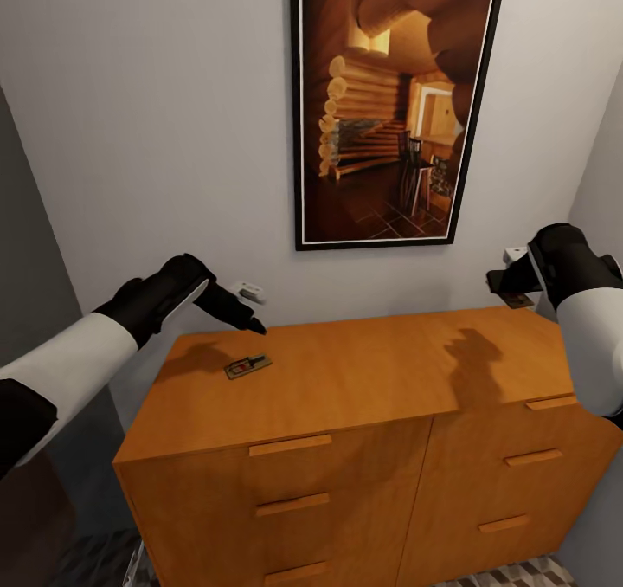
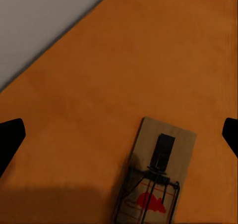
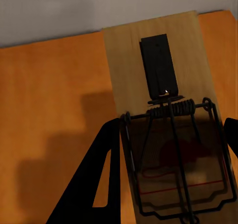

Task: Take the four mousetraps from the cabinet in the bathroom and place them on the bathroom floor. Make sure all four end up on the same floor surface, and ensure that at least two of them are either under or directly next to the same bathroom sink.

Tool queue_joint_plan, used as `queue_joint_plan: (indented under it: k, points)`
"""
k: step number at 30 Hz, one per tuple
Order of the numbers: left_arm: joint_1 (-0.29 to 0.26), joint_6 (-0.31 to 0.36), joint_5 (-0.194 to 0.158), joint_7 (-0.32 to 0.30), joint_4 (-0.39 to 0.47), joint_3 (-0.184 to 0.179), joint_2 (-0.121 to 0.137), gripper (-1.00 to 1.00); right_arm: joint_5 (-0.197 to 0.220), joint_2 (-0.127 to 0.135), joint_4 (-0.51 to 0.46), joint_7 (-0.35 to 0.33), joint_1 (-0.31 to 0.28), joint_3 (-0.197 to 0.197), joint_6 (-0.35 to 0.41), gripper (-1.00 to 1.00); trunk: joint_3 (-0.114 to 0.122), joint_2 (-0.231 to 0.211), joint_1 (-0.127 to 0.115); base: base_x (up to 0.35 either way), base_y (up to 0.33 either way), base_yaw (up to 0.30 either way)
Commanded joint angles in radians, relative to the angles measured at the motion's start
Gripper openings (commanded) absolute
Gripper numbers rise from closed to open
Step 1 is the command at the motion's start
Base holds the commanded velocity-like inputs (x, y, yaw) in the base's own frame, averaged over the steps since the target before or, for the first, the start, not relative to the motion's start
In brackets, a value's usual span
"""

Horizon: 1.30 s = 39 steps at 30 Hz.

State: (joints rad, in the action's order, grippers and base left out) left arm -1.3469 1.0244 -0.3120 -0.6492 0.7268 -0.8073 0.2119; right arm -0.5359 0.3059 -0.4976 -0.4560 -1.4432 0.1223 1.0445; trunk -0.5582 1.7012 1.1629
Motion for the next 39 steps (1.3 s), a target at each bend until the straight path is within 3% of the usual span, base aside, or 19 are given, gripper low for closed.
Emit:
queue_joint_plan:
  k: [1, 7, 22, 30, 39]
  points:
    - [-0.001, 0.002, 0.000, -0.022, 0.001, -0.004, 0.003, 1.00, -0.009, 0.001, -0.001, -0.009, -0.001, 0.005, 0.003, -1.00, -0.001, 0.001, 0.000, 0.000, 0.000, 0.000]
    - [-0.001, 0.000, 0.004, -0.063, 0.001, -0.006, 0.007, 1.00, -0.009, 0.005, -0.001, -0.010, -0.001, 0.005, 0.003, -1.00, -0.001, 0.001, 0.000, 0.000, 0.000, 0.000]
    - [0.000, -0.001, 0.005, -0.070, 0.000, -0.012, 0.013, 1.00, -0.009, 0.017, -0.001, -0.010, -0.001, 0.005, 0.003, -1.00, -0.001, 0.001, 0.000, 0.000, 0.000, 0.000]
    - [0.000, 0.000, 0.002, -0.086, 0.000, -0.112, 0.015, 1.00, -0.009, 0.016, -0.001, -0.010, -0.001, 0.005, 0.003, -1.00, -0.001, 0.001, 0.000, 0.000, 0.000, 0.000]
    - [0.000, -0.001, 0.004, -0.112, 0.002, -0.143, 0.014, 1.00, -0.010, 0.017, -0.001, -0.009, -0.001, 0.005, 0.003, -1.00, -0.001, 0.001, 0.000, 0.000, 0.000, 0.000]
